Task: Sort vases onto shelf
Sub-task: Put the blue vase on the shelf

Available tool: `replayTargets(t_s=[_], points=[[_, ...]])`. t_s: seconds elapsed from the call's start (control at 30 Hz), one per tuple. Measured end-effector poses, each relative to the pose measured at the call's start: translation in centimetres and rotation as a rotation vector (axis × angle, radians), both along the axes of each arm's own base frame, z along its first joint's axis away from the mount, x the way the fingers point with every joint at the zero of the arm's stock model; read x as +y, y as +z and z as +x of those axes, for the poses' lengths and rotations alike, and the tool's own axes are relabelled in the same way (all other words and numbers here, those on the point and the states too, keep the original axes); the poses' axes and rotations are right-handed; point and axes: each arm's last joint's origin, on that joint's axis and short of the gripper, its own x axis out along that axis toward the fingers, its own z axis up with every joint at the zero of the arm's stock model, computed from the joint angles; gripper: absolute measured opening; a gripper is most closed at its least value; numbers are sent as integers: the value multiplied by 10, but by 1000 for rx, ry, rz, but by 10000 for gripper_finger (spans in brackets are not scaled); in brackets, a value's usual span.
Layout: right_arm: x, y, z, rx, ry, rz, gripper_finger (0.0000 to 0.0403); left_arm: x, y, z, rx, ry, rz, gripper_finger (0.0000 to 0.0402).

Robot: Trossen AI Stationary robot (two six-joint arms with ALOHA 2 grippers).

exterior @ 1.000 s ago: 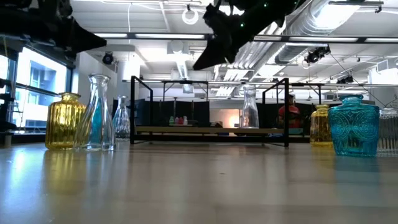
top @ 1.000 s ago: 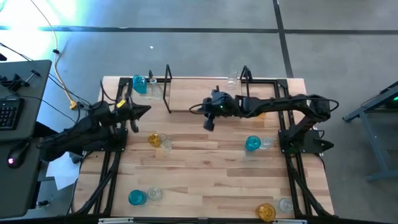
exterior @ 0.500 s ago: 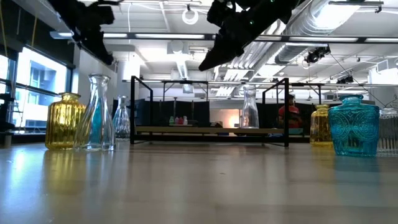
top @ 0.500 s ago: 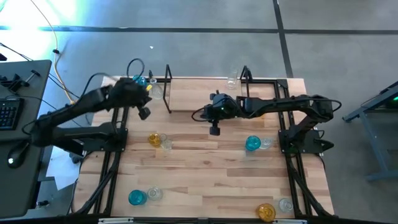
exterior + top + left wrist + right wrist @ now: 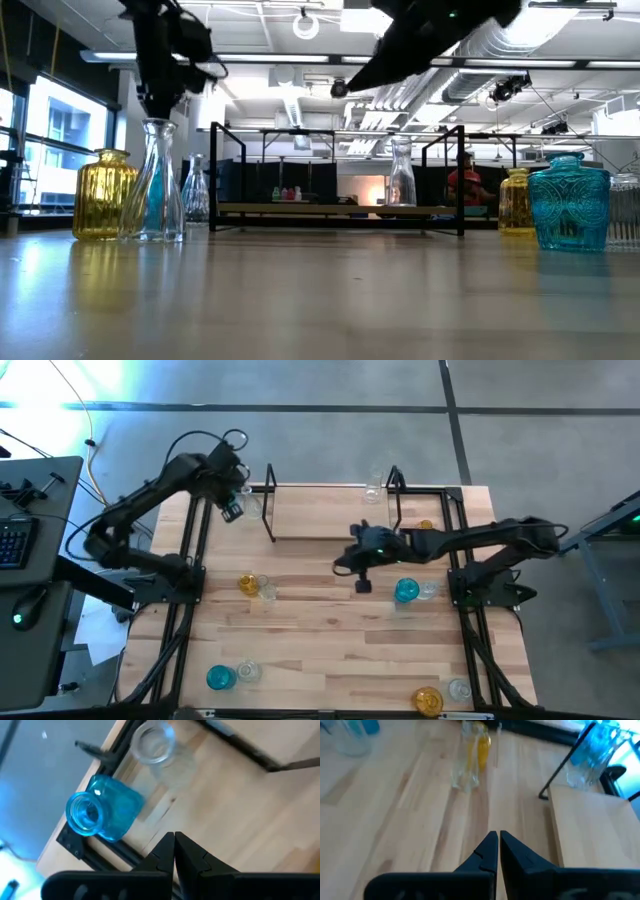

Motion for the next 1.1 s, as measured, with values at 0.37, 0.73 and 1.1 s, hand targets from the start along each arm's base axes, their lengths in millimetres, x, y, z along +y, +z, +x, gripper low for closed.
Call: replayTargets(t_s=[0.37,0.73,1.1], points=[[15,-6,-50,-161,-4,16,0,38,-24,0,176,103,11,91],[27,-6,-54,-170,6,6,0,65,-40,-6,205,152,40,122],[30,-5,-54,-176,5,18,0,79,-54,-15,155,183,-39,82]])
